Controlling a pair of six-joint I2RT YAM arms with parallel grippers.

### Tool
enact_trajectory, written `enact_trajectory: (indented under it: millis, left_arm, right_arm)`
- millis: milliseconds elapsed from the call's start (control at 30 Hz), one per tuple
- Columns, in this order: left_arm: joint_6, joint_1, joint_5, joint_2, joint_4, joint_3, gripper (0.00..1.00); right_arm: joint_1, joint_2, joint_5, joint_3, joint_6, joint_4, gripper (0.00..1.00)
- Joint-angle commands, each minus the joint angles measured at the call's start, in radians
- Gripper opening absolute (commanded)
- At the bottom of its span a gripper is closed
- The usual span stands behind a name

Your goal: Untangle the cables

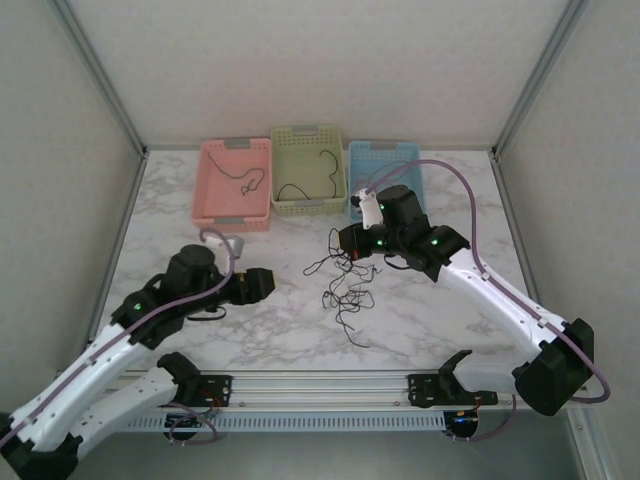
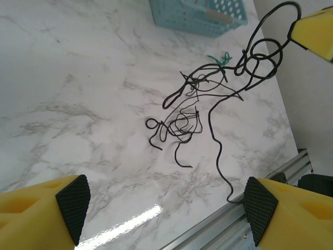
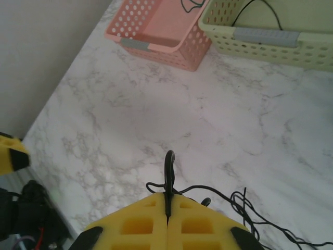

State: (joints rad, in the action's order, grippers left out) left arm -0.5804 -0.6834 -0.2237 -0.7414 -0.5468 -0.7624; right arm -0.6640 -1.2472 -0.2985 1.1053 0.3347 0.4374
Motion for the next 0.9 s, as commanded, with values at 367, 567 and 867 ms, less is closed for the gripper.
enact_trajectory:
  millis: [367,567,867]
  left_arm:
    - [0.071,-0.081,-0.048,-0.428,0.35,-0.019,0.79]
    - [0.078,-0.082,-0.076,-0.53,0.409,-0.041,0.71]
    - [0.086,-0.083,-0.073,-0.556,0.404,-0.05,0.26]
  right_arm:
    - [0.041,0.029,-0.142,-0.029,0.102,-0.084,0.0]
    - [0.044,0.032,-0.154,-0.035,0.118,-0.09,0.0]
    - [0.048,0.037,-0.146,-0.032,0.113,-0.074,0.0]
